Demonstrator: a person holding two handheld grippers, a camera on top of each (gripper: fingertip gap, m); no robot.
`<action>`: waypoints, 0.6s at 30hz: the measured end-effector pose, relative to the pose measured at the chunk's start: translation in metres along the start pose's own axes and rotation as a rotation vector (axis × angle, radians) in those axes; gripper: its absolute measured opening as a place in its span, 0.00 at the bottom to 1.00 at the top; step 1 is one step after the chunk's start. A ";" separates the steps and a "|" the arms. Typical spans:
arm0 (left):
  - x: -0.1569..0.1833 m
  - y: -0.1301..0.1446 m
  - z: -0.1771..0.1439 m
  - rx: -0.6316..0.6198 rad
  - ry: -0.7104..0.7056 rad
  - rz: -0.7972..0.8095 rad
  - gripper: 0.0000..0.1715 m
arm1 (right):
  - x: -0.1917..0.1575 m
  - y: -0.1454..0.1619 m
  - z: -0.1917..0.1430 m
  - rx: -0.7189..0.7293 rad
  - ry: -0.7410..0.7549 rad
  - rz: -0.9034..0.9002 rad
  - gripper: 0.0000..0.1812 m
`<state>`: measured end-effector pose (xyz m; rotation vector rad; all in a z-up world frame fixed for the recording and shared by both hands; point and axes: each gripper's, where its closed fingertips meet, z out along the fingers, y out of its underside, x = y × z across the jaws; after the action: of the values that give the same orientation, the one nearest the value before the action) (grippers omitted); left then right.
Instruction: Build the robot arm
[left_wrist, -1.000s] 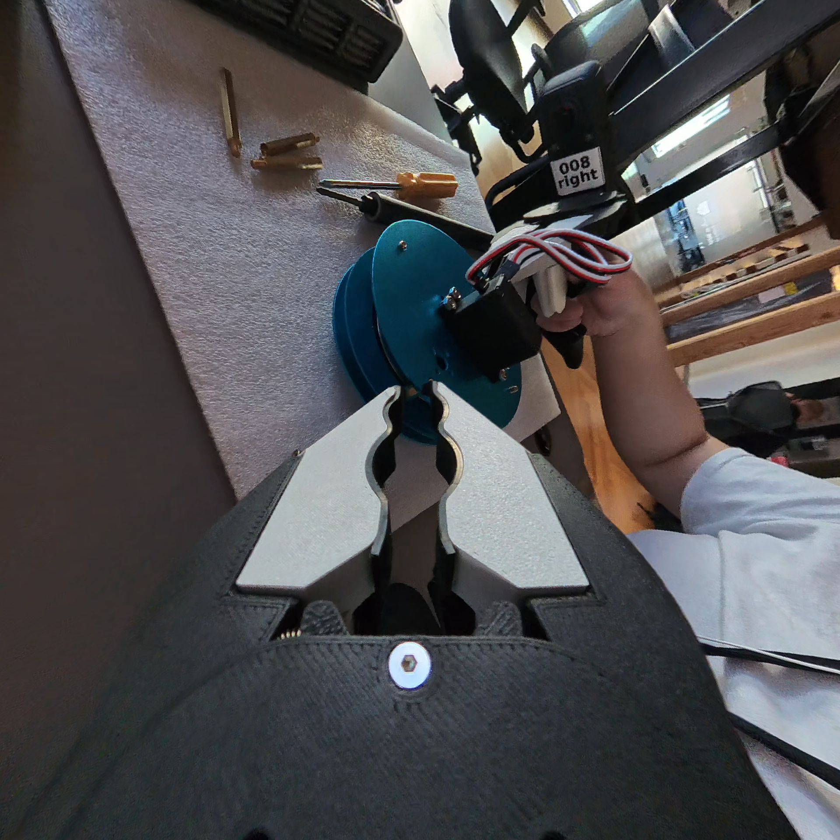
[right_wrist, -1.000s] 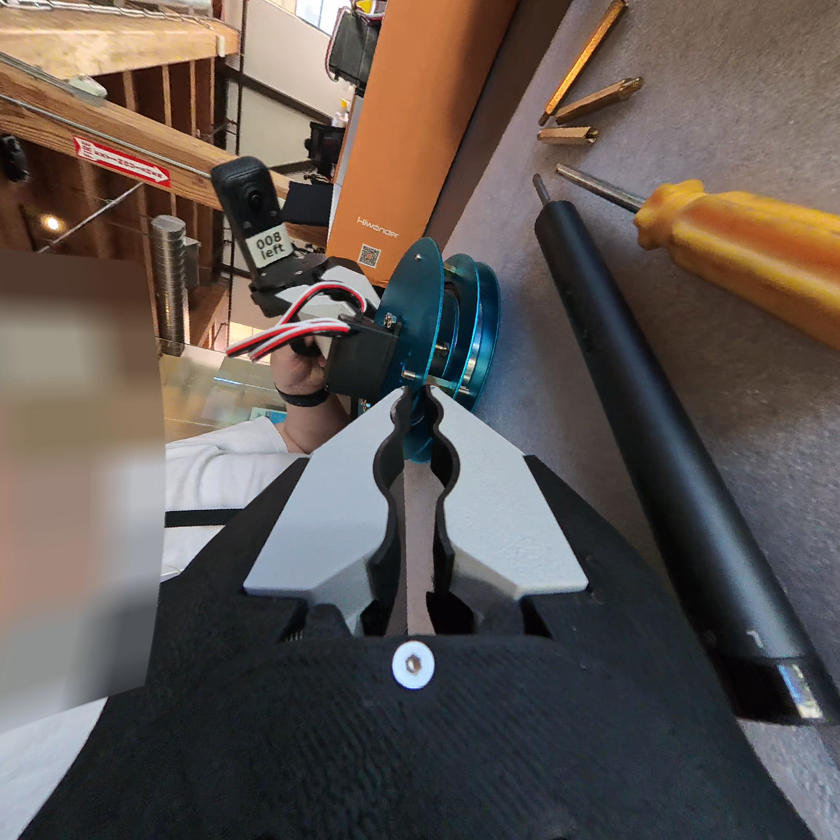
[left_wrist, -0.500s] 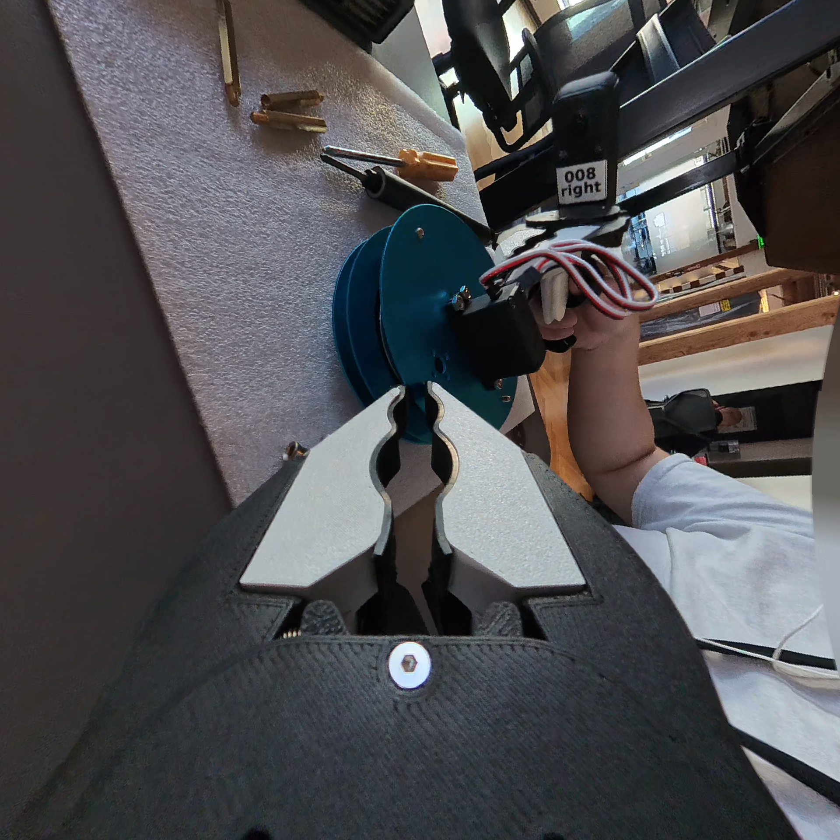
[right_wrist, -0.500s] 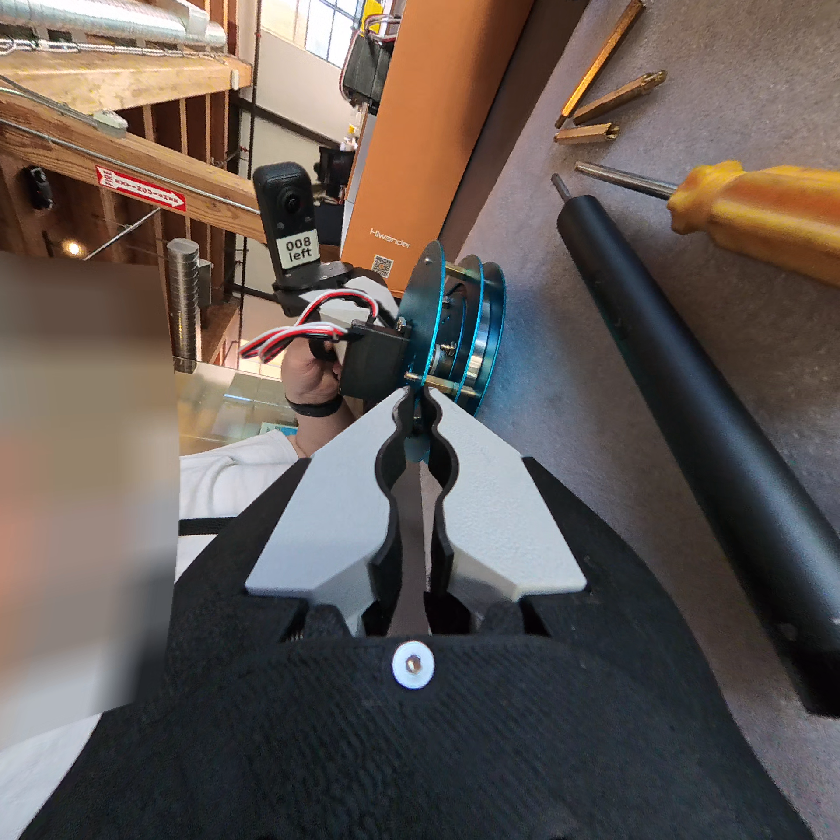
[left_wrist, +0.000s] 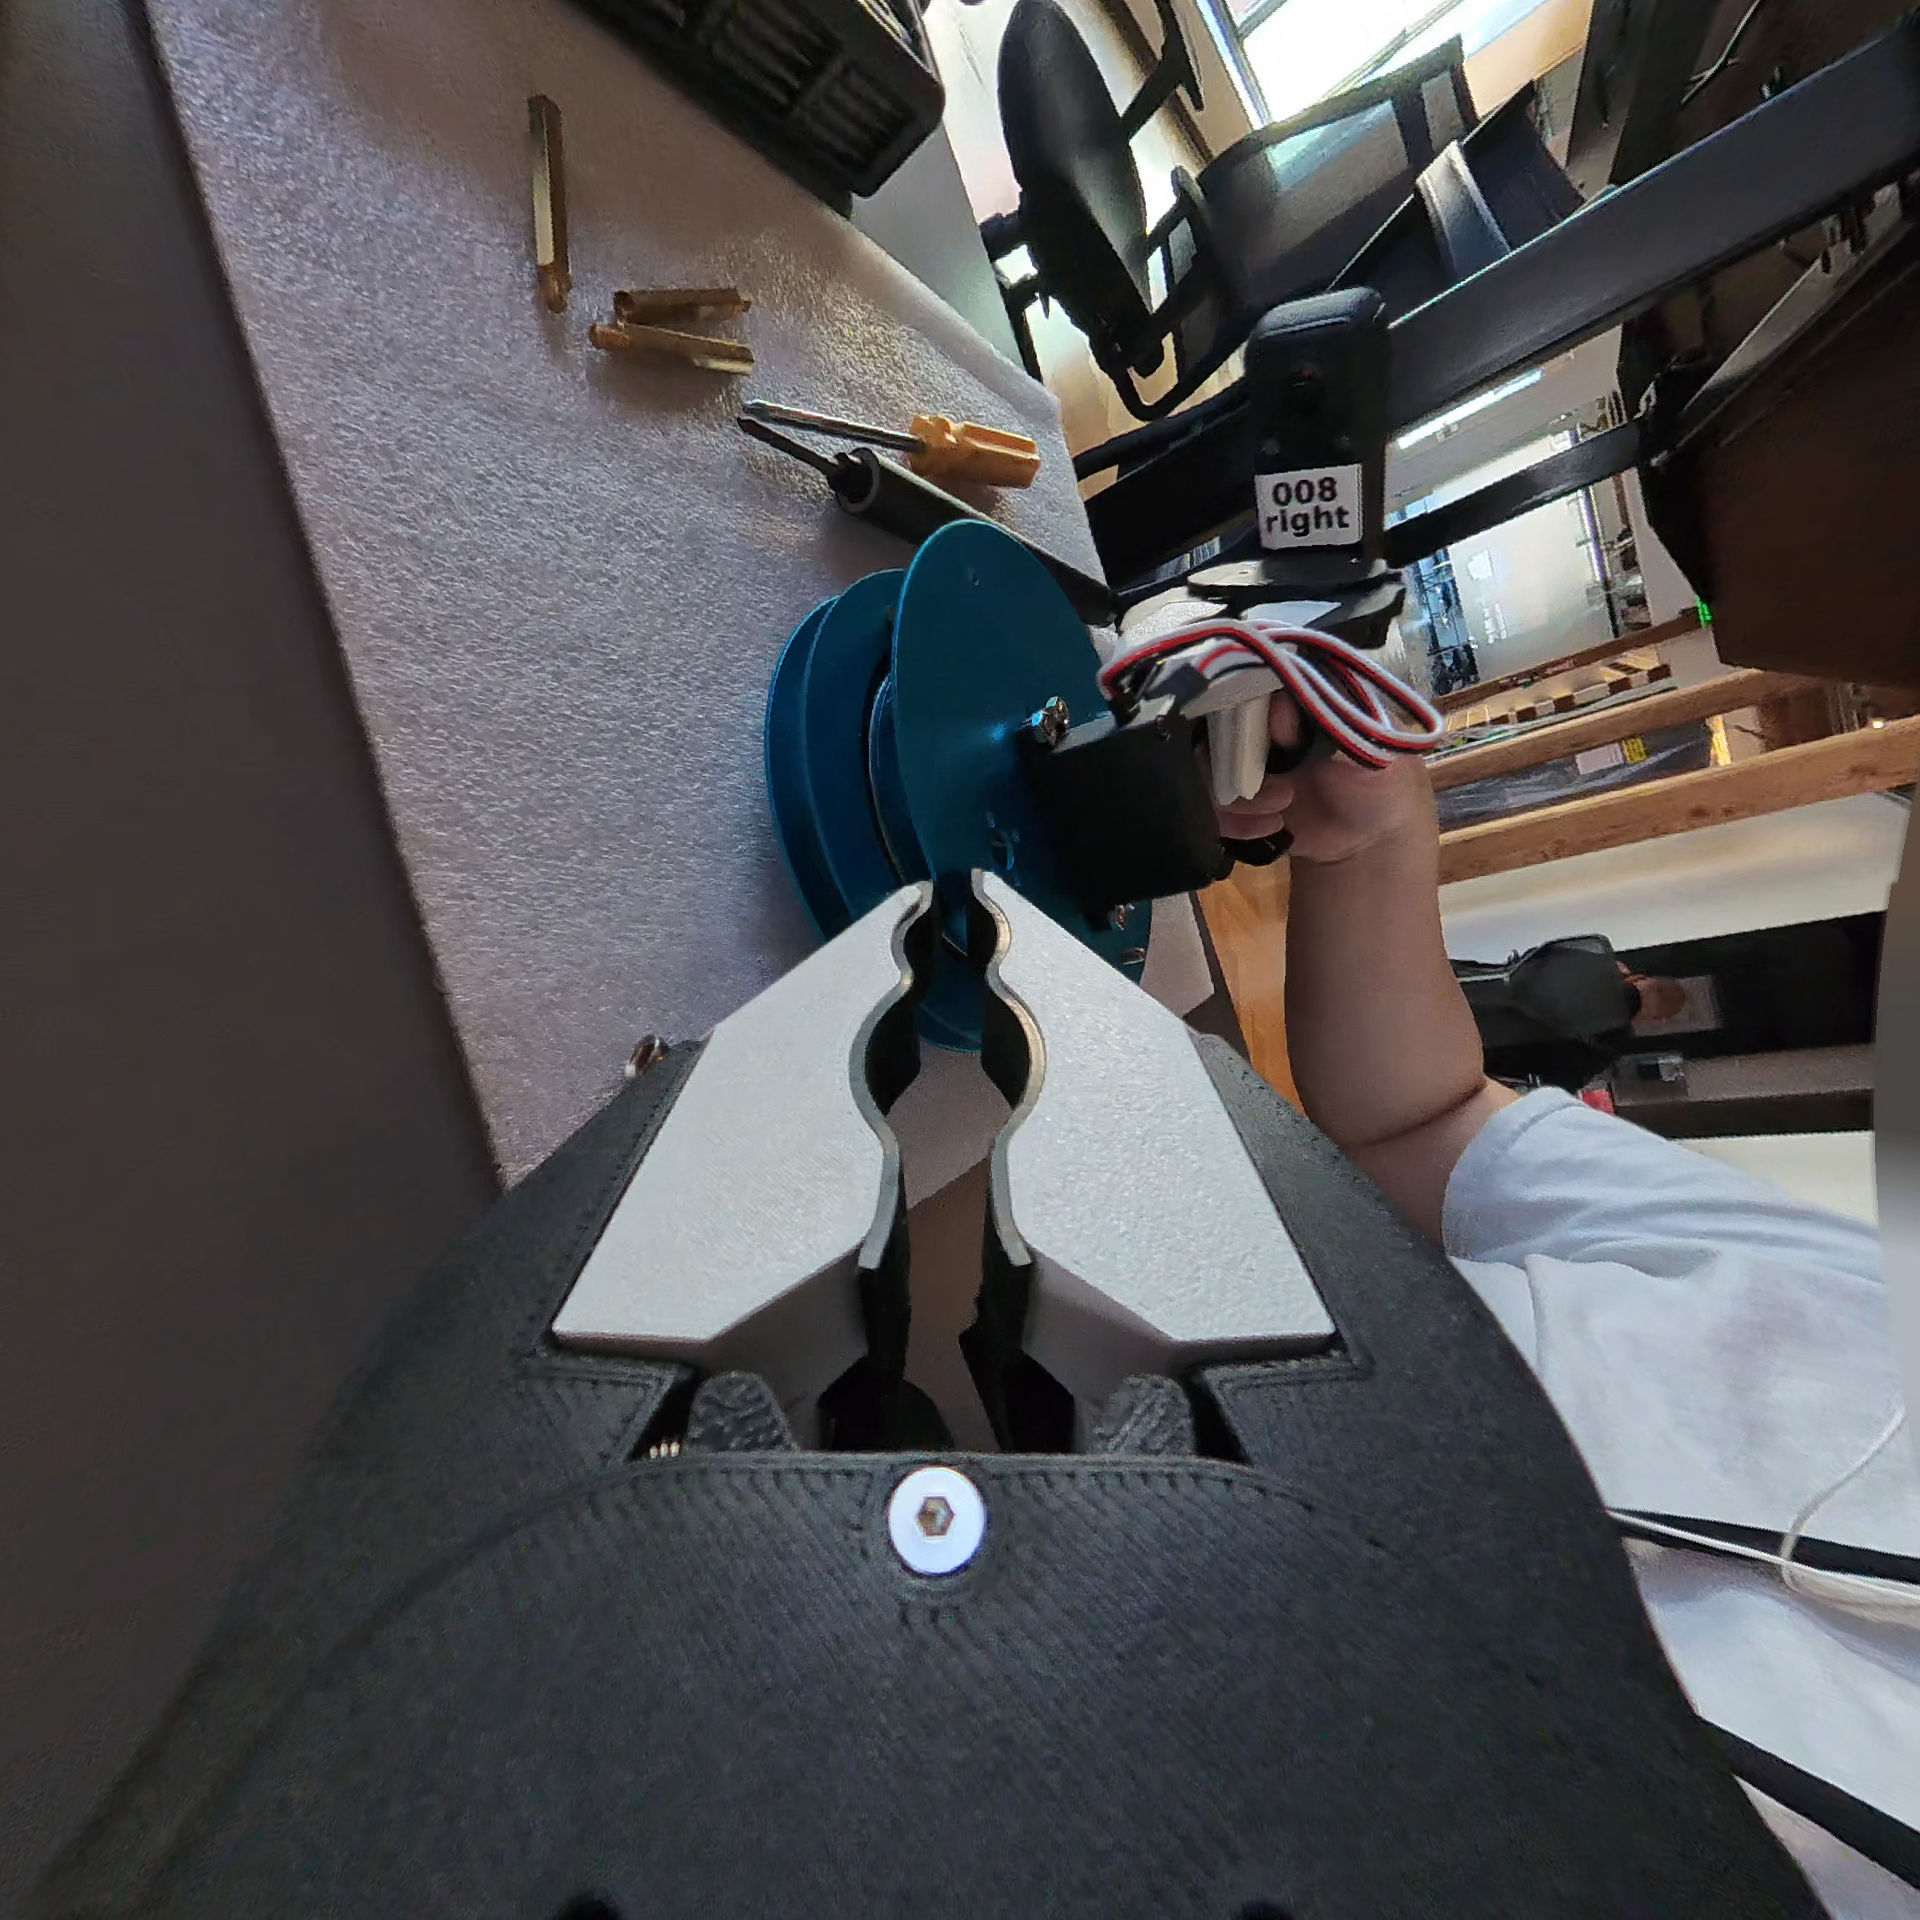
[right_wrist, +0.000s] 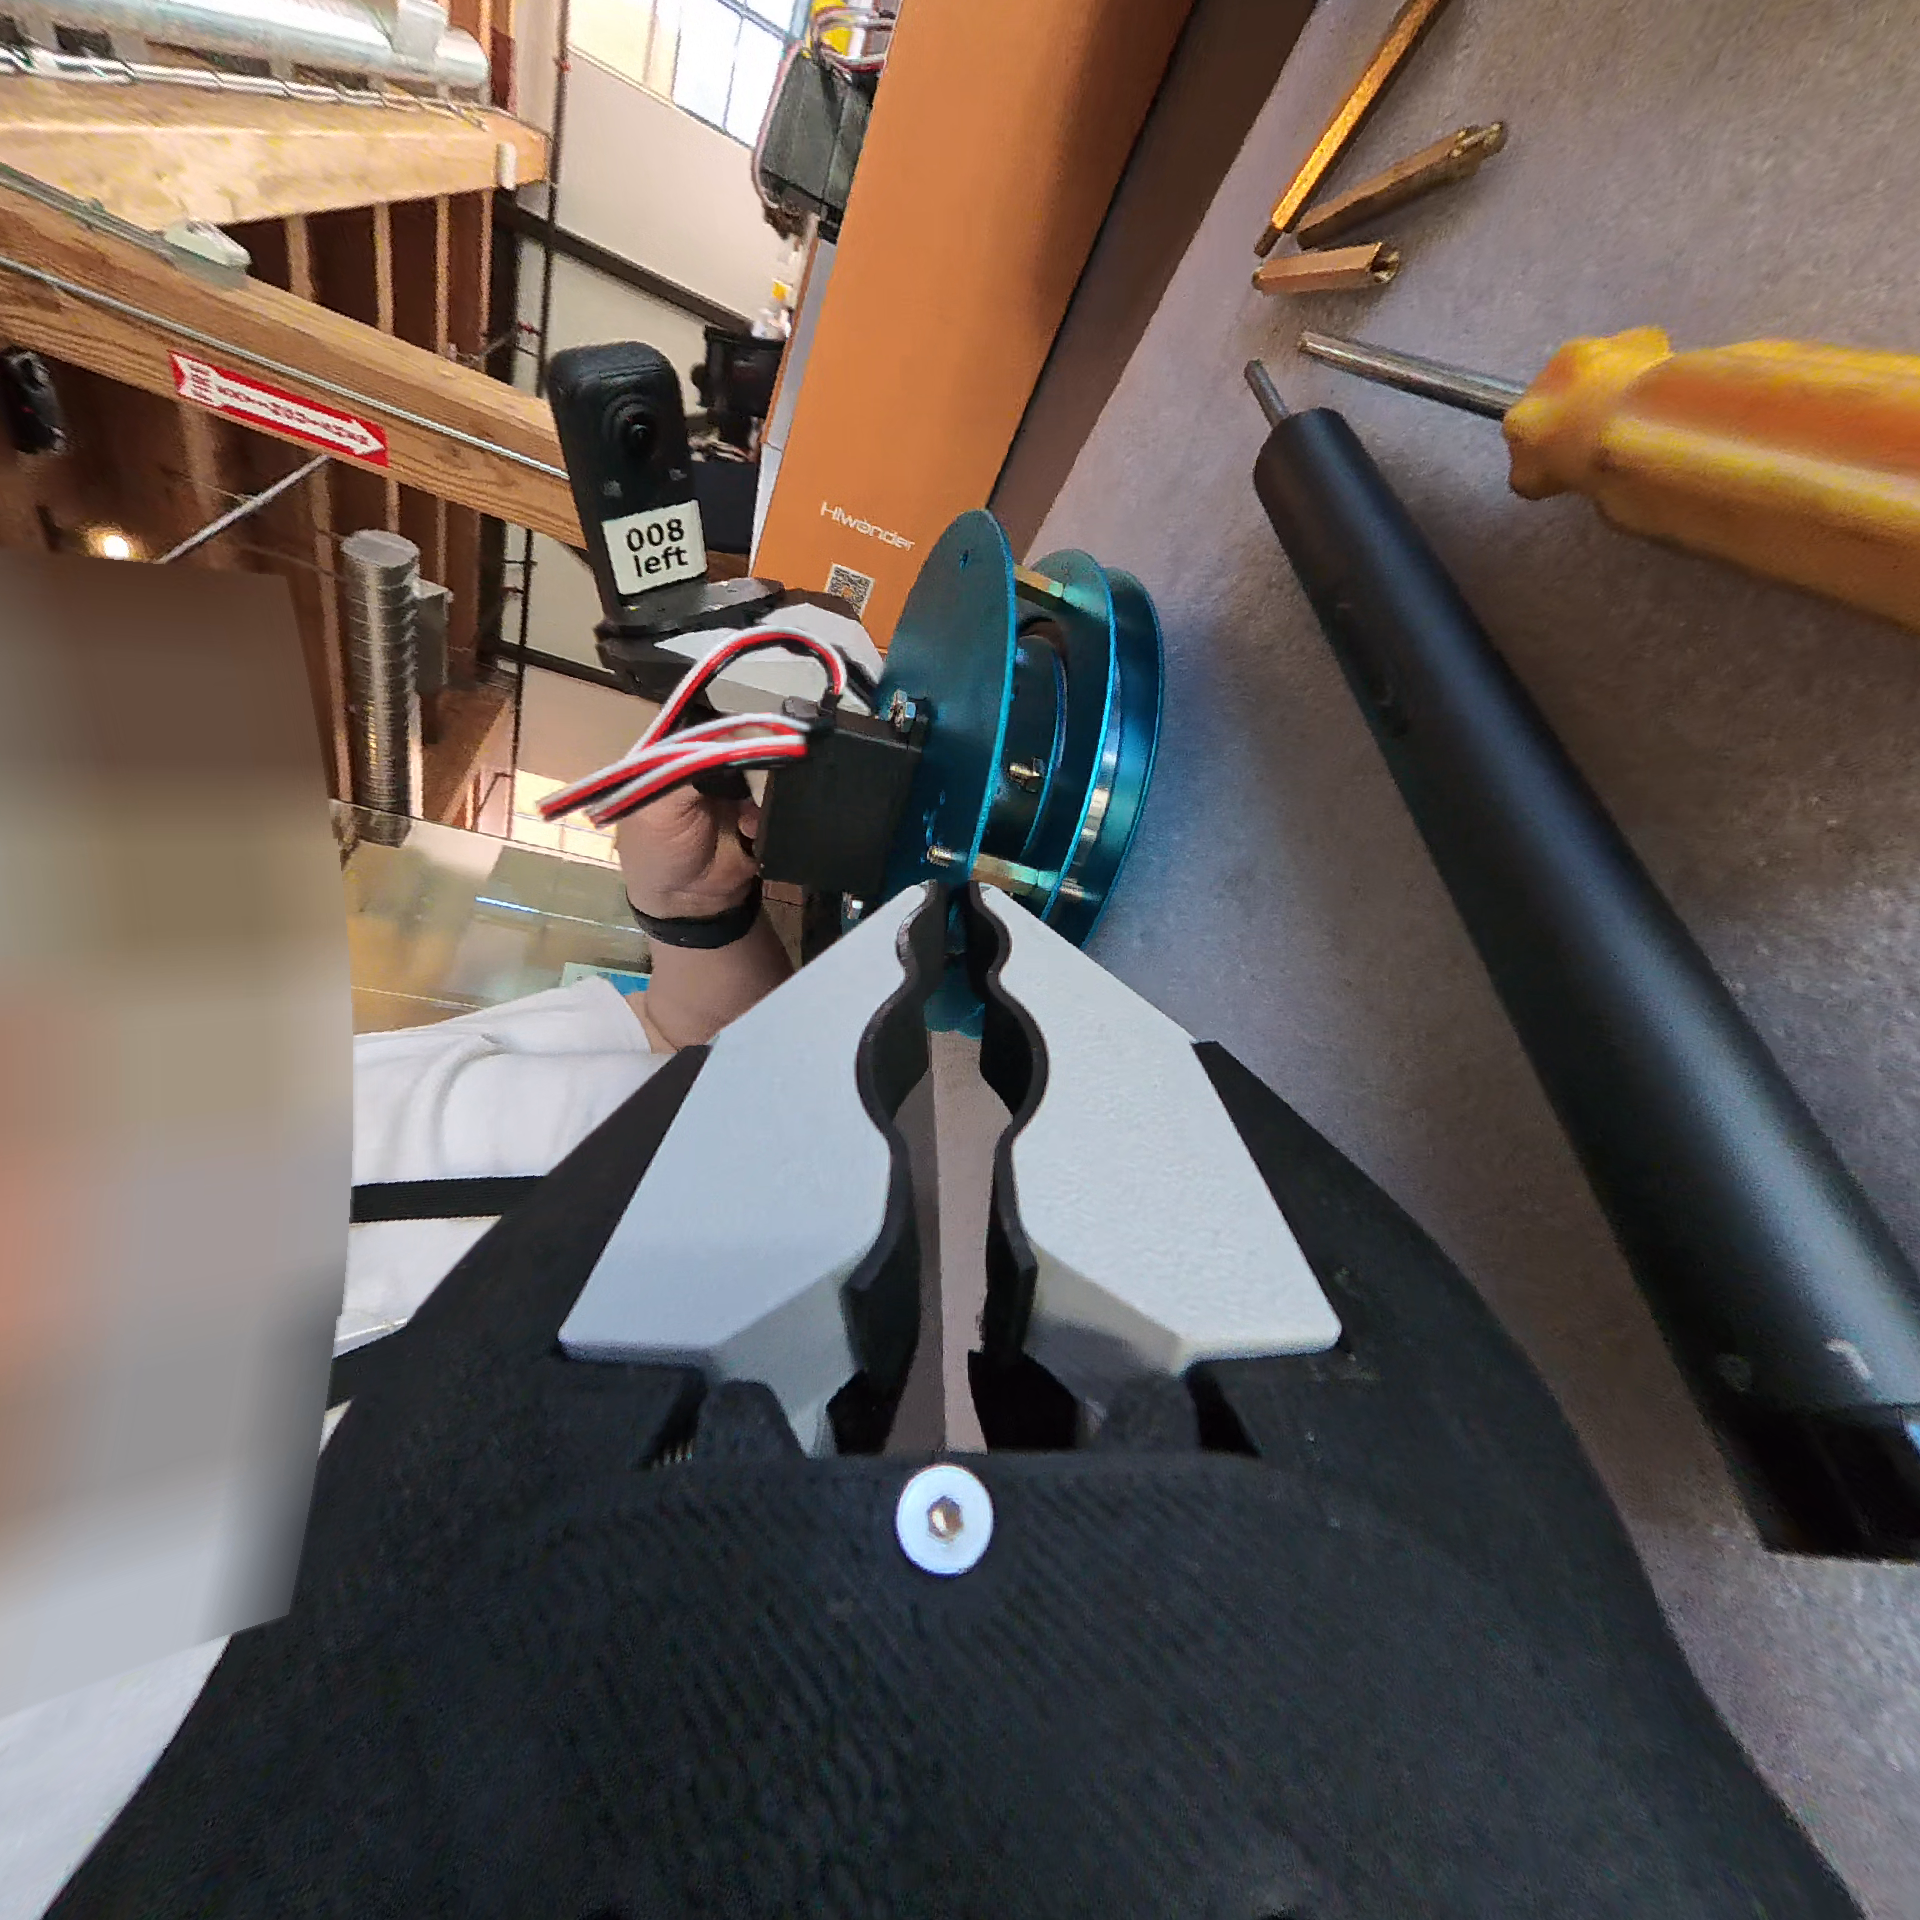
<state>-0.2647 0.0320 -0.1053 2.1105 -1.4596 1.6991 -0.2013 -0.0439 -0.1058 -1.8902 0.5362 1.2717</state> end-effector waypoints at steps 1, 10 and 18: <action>-0.001 0.000 0.000 -0.002 -0.006 -0.004 0.02 | -0.001 -0.001 0.000 0.006 -0.004 -0.007 0.00; -0.007 0.002 0.001 -0.002 -0.072 0.026 0.02 | -0.005 -0.005 -0.002 0.030 0.005 -0.043 0.01; 0.020 -0.011 -0.011 0.040 -0.155 0.422 0.07 | -0.035 -0.048 -0.027 0.169 0.278 -0.889 0.08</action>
<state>-0.2661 0.0316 -0.0800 2.1069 -2.0544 1.7249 -0.1667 -0.0386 -0.0508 -1.8311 -0.0872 0.3759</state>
